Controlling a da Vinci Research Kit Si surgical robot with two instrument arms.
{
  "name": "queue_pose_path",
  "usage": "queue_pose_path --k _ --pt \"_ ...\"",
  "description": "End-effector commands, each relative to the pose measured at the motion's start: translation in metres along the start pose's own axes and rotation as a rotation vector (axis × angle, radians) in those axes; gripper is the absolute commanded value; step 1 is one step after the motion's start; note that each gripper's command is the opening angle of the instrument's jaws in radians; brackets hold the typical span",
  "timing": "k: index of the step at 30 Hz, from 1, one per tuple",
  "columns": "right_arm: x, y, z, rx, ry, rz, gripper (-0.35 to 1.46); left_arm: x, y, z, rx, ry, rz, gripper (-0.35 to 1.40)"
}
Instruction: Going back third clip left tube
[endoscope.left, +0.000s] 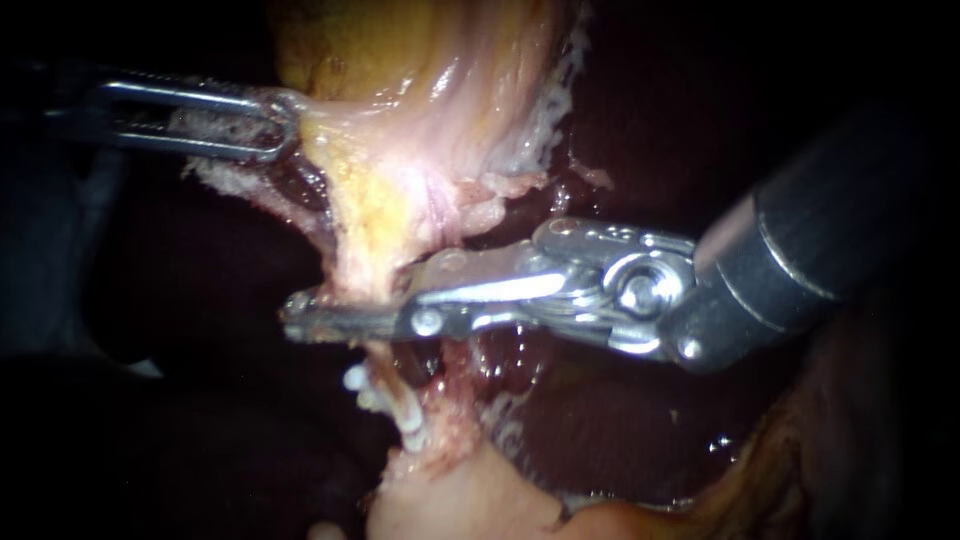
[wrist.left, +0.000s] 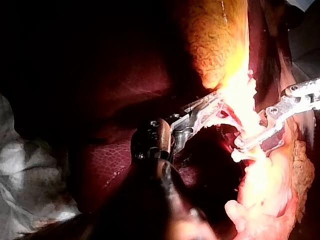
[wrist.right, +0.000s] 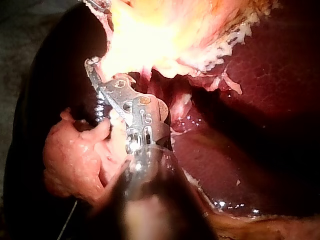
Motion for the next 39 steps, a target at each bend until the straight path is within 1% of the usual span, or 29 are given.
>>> queue_pose_path --k 1,2,3,6,7,8,11,13,15,17,19,20,22,25,30,32,38,39 --pt "0.0000 0.0000 0.0000 0.003 -0.001 0.001 -0.35 0.0001 0.0000 -0.0001 0.001 0.000 0.001 -0.35" --pt "0.0000 0.0000 0.0000 0.009 -0.003 0.001 -0.35 0.0001 0.0000 -0.0001 0.001 0.000 0.001 -0.35" --pt "-0.0001 0.0000 0.0001 0.017 -0.006 0.000 -0.30 0.0001 0.0001 -0.0001 0.001 0.000 0.001 -0.35" --pt "-0.0001 0.0002 0.0004 0.035 0.012 -0.001 0.29 0.0001 0.0001 -0.0001 0.001 0.000 0.001 -0.35" --pt "0.0000 0.0003 0.0006 0.036 0.019 -0.001 0.41 0.0001 0.0001 -0.0001 0.001 0.000 0.001 -0.35" --pt "0.0000 0.0004 0.0007 0.039 0.021 -0.001 0.46 0.0001 0.0001 -0.0001 0.001 0.000 0.001 -0.35" --pt "-0.0005 0.0007 0.0011 0.037 0.020 -0.004 0.49 0.0001 0.0000 -0.0001 0.001 0.000 0.001 -0.35" --pt "-0.0011 0.0012 0.0012 0.022 0.024 -0.002 0.49 0.0001 0.0001 -0.0001 0.001 0.000 0.001 -0.35" --pt "-0.0017 0.0018 0.0014 0.003 0.031 -0.035 0.49 0.0001 0.0001 -0.0001 0.001 0.000 0.001 -0.35" --pt "-0.0022 0.0025 0.0013 -0.022 0.021 -0.079 0.49 0.0001 0.0001 -0.0001 0.001 0.000 0.001 -0.35" --pt "-0.0026 0.0032 0.0010 -0.045 -0.004 -0.139 0.50 0.0000 0.0001 -0.0001 0.001 0.000 0.001 -0.35" --pt "-0.0027 0.0035 0.0009 -0.049 -0.013 -0.151 0.50 0.0000 0.0001 -0.0001 0.001 0.000 0.001 -0.35" --pt "-0.0031 0.0038 0.0002 -0.067 -0.028 -0.206 0.50 0.0000 0.0001 -0.0001 0.001 0.000 0.001 -0.35" --pt "-0.0036 0.0036 -0.0013 -0.076 -0.040 -0.273 0.50 0.0000 0.0000 -0.0002 0.000 0.000 0.001 -0.35" --pt "-0.0045 0.0025 -0.0046 -0.081 -0.048 -0.389 0.50 -0.0001 0.0000 -0.0005 -0.001 -0.001 0.002 -0.35" --pt "-0.0049 0.0021 -0.0060 -0.087 -0.053 -0.457 0.50 -0.0001 0.0000 -0.0004 -0.001 -0.001 0.002 -0.35" --pt "-0.0056 0.0011 -0.0098 -0.078 -0.060 -0.525 0.50 -0.0001 0.0000 -0.0005 -0.001 -0.001 0.002 -0.35" --pt "-0.0056 0.0010 -0.0104 -0.075 -0.061 -0.525 0.50 -0.0001 0.0000 -0.0005 -0.001 -0.001 0.002 -0.35"
